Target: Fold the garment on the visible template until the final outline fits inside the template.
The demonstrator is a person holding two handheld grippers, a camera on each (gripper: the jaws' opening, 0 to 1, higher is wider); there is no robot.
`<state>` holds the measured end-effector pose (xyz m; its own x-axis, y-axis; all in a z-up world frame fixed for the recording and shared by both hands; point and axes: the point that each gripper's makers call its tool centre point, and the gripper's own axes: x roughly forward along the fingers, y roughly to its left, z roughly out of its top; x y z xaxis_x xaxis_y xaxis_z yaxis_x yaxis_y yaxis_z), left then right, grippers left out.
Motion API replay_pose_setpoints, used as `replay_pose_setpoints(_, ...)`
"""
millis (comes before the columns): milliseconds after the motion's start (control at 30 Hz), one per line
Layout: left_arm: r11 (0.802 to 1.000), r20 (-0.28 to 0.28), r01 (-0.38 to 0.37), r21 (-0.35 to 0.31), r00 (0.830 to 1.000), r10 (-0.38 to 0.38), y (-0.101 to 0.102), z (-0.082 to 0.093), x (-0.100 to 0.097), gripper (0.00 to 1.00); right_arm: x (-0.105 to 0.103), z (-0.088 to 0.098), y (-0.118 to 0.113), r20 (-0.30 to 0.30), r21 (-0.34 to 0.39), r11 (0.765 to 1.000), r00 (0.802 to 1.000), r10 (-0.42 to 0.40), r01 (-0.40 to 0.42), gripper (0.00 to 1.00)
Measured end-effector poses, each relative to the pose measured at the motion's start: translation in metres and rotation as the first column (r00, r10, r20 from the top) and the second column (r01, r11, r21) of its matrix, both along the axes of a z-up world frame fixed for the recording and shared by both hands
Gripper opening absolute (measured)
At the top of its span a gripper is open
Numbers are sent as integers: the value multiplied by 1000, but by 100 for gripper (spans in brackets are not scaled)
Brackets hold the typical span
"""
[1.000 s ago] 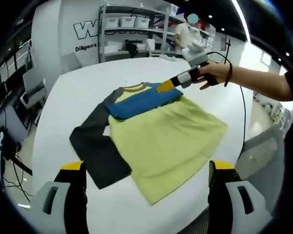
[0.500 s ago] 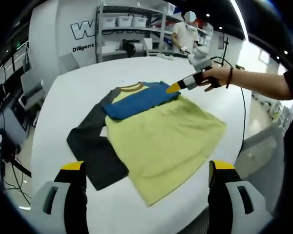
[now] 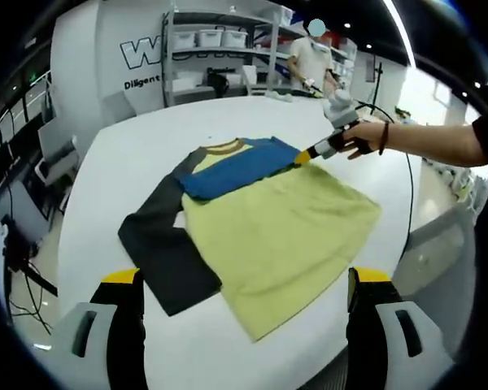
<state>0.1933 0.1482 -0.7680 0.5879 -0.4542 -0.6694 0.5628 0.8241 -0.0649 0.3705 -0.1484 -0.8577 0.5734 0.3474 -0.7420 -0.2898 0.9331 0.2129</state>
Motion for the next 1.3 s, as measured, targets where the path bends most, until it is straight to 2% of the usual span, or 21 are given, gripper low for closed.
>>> replay_pose_setpoints(67,1000,-2,1,1,1000,-1,0,-1,0,99,-2,-2,-3,-13,-9,1000,1000,-4,4,15)
replay_pose_setpoints(133,1000,-2,3,2,1000,-3,-1,-1,0,99,-3,-5,-8,-10,-28,1000,1000,-7,7,7)
replay_pose_setpoints(300,1000,-5,3,0,1000,-3,-1,-2,0,99,-5,-7,-12,-16,-16,1000,1000,-11,11,0)
replay_pose_setpoints(467,1000,-11,11,2,1000,-11,-2,-2,-1,99,-5,-8,-14,-12,-19,1000,1000,10,-10,0)
replay_pose_setpoints(633,1000,-13,11,5,1000,-11,-1,-3,-1,99,-5,-9,-20,-9,-53,998,1000,26,-26,0)
replay_pose_setpoints(800,1000,-16,10,5,1000,-10,1,-4,-2,99,-3,-10,-33,-9,-72,997,1000,16,-17,0)
replay_pose_setpoints(1000,1000,-22,7,4,1000,-7,2,-7,-2,99,-8,-8,-57,-9,-163,986,999,33,-34,0)
replay_pose_setpoints(1300,1000,-30,15,17,999,-15,-1,-14,0,99,-12,-8,-82,-18,-206,978,1000,25,-28,0)
